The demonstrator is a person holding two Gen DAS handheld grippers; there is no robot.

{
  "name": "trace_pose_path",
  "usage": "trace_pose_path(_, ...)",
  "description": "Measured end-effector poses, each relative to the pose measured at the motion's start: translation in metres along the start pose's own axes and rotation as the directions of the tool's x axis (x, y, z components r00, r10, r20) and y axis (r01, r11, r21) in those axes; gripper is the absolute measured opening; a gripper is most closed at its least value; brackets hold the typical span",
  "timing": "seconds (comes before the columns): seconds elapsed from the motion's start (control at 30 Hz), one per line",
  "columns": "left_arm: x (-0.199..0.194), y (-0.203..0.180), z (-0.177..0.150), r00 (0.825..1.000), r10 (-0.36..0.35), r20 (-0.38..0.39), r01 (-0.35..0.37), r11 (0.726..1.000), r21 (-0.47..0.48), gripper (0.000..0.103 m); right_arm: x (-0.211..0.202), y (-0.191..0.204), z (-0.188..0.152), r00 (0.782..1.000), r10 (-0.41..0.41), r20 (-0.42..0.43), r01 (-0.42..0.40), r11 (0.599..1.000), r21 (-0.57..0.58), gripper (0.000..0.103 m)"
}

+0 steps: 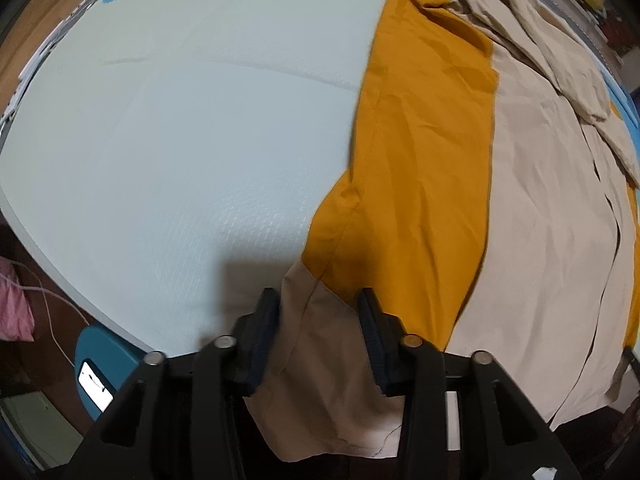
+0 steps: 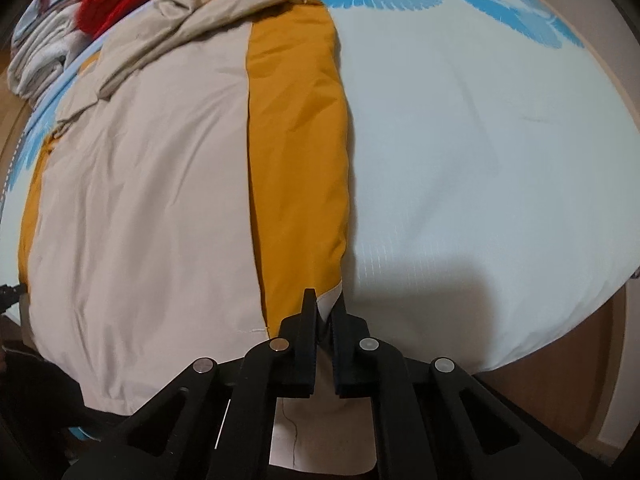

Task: Fold large clothes
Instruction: 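Pinch the jacket hem with the left gripper while the right gripper pinches it too, then lift the hem with both grippers and fold it toward the hood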

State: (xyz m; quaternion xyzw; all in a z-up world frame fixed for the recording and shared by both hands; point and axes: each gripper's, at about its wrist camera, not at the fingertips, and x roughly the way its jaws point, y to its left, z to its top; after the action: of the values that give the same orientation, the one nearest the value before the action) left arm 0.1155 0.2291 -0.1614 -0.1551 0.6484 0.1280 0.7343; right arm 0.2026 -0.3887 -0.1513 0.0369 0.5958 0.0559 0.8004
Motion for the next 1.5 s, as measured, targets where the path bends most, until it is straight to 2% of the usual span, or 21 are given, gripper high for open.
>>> trace_pose_path(0.07, -0.004, -0.014, 0.001, 0.999, -0.035, 0.008, 0.035, 0.999, 0.019, 0.008, -0.016, -0.008, 0.002, 0.998, 0.033, 0.046, -0.035, 0.998, 0.043, 0.005)
trace_pose_path(0.2, -0.035, -0.024, -0.008, 0.984, -0.154, 0.085, 0.148, 0.987, 0.063, 0.007, -0.034, -0.020, 0.000, 0.996, 0.053, 0.073, -0.060, 0.994, 0.094, 0.004)
trace_pose_path(0.27, -0.036, -0.019, -0.013, 0.982, -0.172, 0.082, 0.168, 0.984, 0.052, 0.009, -0.032, -0.028, -0.001, 0.998, 0.044, 0.047, -0.050, 0.988, 0.144, 0.004)
trace_pose_path(0.37, -0.014, -0.002, -0.005, 0.985, -0.172, 0.000, 0.172, 0.985, -0.011, 0.017, -0.019, -0.034, -0.001, 1.000, 0.029, -0.010, -0.027, 0.986, 0.165, 0.005)
trace_pose_path(0.43, -0.010, 0.002, 0.002, 0.983, -0.183, -0.016, 0.182, 0.982, -0.048, 0.024, -0.008, -0.028, 0.002, 0.999, 0.009, -0.038, -0.003, 0.989, 0.150, 0.011)
trace_pose_path(0.5, -0.006, 0.009, 0.008, 0.983, -0.185, -0.014, 0.183, 0.978, -0.097, 0.026, 0.008, -0.017, 0.009, 0.998, -0.031, -0.060, 0.039, 0.990, 0.135, 0.019)
trace_pose_path(0.57, -0.001, 0.010, 0.011, 0.983, -0.180, -0.028, 0.175, 0.976, -0.126, 0.028, 0.015, -0.017, 0.009, 0.996, -0.039, -0.078, 0.049, 0.991, 0.129, 0.024)
trace_pose_path(0.7, 0.007, -0.001, 0.012, 0.991, -0.124, -0.051, 0.120, 0.990, -0.080, 0.030, 0.021, -0.013, 0.009, 0.995, -0.046, -0.090, 0.056, 0.992, 0.109, 0.029)
trace_pose_path(0.8, 0.005, -0.014, 0.010, 0.995, -0.087, -0.044, 0.087, 0.996, -0.008, 0.029, 0.020, -0.009, 0.007, 0.995, -0.055, -0.086, 0.062, 0.995, 0.084, 0.027)
trace_pose_path(0.87, 0.003, -0.023, 0.008, 0.995, -0.088, -0.036, 0.089, 0.996, 0.032, 0.008, 0.019, -0.005, 0.006, 0.996, -0.049, -0.078, 0.054, 0.997, 0.063, 0.010)
trace_pose_path(1.0, -0.019, -0.040, 0.005, 0.994, -0.096, 0.051, 0.089, 0.989, 0.114, 0.005, 0.002, 0.000, 0.007, 1.000, -0.015, -0.024, 0.016, 0.998, 0.062, 0.005)
trace_pose_path(1.23, -0.071, -0.039, -0.001, 0.966, -0.213, 0.146, 0.186, 0.966, 0.178, 0.004, -0.054, 0.004, 0.007, 0.989, 0.073, 0.131, -0.079, 0.996, 0.047, 0.004)
trace_pose_path(1.5, -0.139, -0.020, 0.005, 0.919, -0.346, 0.187, 0.304, 0.927, 0.218, 0.003, -0.125, 0.003, 0.007, 0.949, 0.179, 0.259, -0.188, 0.982, 0.008, 0.003)
